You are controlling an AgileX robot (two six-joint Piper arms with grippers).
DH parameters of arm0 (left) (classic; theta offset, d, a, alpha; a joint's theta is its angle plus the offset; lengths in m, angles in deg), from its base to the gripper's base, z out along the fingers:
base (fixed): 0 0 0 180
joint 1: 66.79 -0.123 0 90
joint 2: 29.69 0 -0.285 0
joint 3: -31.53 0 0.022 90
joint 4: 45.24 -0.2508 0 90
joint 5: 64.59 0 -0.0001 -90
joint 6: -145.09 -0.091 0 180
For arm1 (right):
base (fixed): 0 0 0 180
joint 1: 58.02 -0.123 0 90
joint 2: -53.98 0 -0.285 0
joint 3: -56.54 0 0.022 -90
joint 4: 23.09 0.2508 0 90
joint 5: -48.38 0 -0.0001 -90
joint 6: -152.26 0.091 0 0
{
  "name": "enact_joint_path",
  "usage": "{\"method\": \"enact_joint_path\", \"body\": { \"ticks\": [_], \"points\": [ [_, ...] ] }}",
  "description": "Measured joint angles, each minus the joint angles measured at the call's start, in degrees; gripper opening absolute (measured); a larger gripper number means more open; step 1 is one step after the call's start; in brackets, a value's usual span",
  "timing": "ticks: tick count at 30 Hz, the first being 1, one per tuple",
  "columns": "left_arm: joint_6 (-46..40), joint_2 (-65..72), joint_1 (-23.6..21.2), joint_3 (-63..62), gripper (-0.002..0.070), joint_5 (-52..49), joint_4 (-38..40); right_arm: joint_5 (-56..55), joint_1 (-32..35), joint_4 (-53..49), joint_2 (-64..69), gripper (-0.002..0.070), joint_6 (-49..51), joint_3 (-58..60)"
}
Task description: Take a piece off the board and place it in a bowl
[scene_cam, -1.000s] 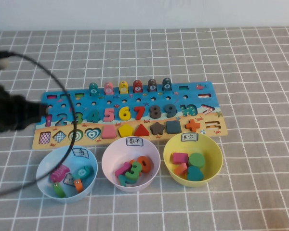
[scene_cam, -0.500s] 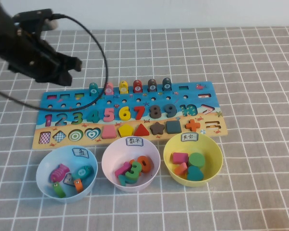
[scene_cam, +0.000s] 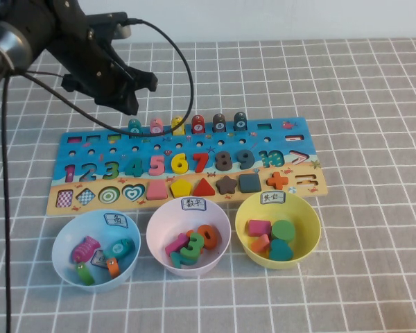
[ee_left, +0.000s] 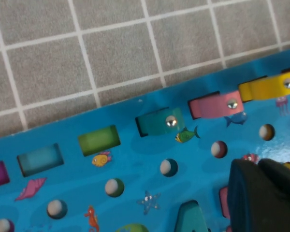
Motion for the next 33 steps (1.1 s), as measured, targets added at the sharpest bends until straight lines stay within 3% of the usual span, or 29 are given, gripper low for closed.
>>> {"method": "enact_joint_path", "body": {
  "ticks": [3,6,11,14,33],
  "points": [
    [0.23,2.77,0.0,-3.52,0.0007,-2.28,-0.04,0.0,0.0,0.0,0.0,-0.0017,0.0,0.0],
    [0.23,4.21,0.0,-5.62,0.007,-3.42,-0.04,0.0,0.0,0.0,0.0,-0.0017,0.0,0.0],
    [1.19,4.76,-0.11,-6.04,0.0306,-2.77,-0.25,0.0,0.0,0.0,0.0,-0.0017,0.0,0.0],
    [3.42,4.76,-0.11,-6.16,0.0374,-1.68,-1.15,0.0,0.0,0.0,0.0,-0.0017,0.0,0.0],
    [6.01,7.04,-0.11,-6.25,0.0399,0.57,-5.58,0.0,0.0,0.0,0.0,-0.0017,0.0,0.0]
  ]
}}
